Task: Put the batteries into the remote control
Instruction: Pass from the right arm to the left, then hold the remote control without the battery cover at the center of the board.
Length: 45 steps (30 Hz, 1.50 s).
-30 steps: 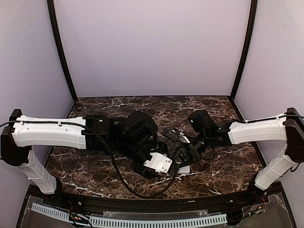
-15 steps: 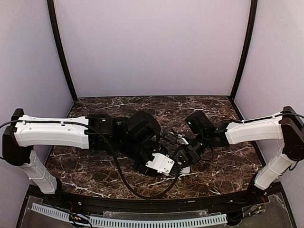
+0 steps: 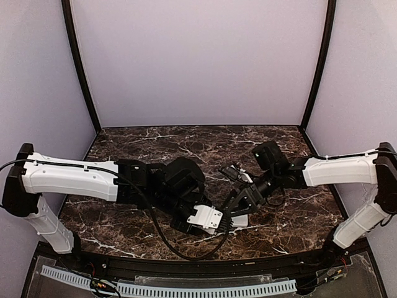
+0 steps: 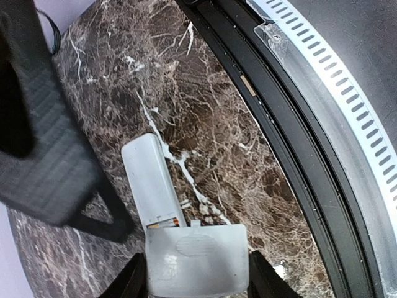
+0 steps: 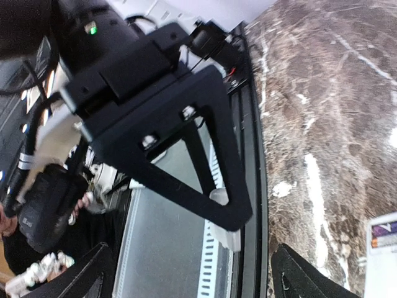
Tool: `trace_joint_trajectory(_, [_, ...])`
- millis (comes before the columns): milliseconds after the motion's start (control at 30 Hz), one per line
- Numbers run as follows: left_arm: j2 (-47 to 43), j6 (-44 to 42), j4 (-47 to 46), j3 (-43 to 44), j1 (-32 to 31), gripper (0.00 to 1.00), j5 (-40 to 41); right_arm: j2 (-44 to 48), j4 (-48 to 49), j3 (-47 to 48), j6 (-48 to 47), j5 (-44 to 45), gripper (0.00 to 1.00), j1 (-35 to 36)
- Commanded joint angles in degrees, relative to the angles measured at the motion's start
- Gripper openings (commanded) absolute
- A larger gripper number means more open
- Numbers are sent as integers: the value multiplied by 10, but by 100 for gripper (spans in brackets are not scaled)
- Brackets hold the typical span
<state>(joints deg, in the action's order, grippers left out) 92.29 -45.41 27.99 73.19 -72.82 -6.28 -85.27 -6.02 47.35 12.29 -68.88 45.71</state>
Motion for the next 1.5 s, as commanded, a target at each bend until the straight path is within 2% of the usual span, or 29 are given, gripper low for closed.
trace_joint_trajectory(0, [-46, 106, -61, -64, 22, 30, -17, 51, 15, -36, 22, 70, 90, -47])
trace_joint_trajectory(133, [-60, 189, -147, -126, 43, 29, -21, 99, 78, -85, 80, 96, 92, -83])
trace_joint_trajectory(300, [-48, 263, -243, -178, 54, 29, 15, 144, 202, -159, 196, 116, 83, -94])
trace_joint_trajectory(433, [-36, 283, -324, -217, 55, 30, 15, 156, 273, -197, 249, 137, 74, -94])
trace_joint_trajectory(667, [15, 279, -379, -227, 61, 31, -22, 113, 285, -207, 270, 150, 58, -94])
trace_joint_trajectory(800, [40, 279, -390, -219, 86, 31, -80, 86, 277, -206, 265, 153, 53, -94])
trace_joint_trajectory(1000, [70, 260, -357, -189, 103, 33, -98, 65, 232, -195, 235, 175, 41, -94])
trace_joint_trajectory(1167, [92, 252, -325, -168, 125, 34, -124, 47, 215, -191, 220, 184, 36, -94])
trace_joint_trajectory(1467, [131, 208, -290, -135, 129, 36, -131, 20, 206, -191, 202, 179, 31, -97])
